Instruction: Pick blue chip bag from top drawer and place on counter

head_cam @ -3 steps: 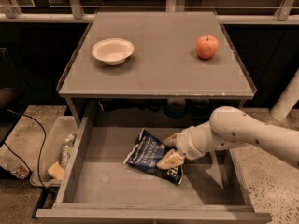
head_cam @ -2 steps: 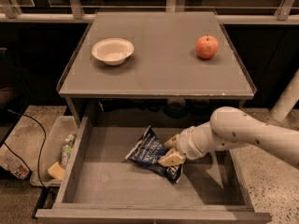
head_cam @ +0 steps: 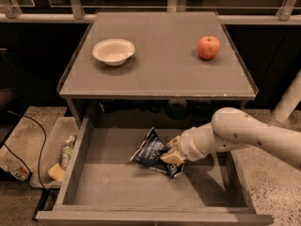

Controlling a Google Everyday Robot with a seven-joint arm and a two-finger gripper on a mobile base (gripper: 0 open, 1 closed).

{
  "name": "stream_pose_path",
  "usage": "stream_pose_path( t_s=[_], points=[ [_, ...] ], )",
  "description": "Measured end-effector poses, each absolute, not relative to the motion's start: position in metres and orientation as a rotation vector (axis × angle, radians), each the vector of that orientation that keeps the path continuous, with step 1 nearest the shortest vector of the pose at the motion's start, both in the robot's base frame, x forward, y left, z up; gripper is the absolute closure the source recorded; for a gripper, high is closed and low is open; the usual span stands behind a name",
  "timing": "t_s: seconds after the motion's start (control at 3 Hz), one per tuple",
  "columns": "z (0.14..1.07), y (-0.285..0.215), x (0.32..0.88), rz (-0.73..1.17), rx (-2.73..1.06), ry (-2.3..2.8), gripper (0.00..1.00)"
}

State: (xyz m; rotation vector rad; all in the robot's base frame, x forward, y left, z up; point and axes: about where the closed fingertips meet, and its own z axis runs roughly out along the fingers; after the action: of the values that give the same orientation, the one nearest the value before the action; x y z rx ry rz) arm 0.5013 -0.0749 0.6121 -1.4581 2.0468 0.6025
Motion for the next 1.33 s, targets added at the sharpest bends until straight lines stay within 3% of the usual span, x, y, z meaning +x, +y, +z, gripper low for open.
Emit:
stream_pose_path(
  t_s=[0.67, 1.33],
  points=[
    [0.653, -0.084, 0.485, 0.614, -1.469, 2.012, 1.00],
    [0.794, -0.108, 0.482, 0.488, -1.517, 1.868, 1.00]
  ],
)
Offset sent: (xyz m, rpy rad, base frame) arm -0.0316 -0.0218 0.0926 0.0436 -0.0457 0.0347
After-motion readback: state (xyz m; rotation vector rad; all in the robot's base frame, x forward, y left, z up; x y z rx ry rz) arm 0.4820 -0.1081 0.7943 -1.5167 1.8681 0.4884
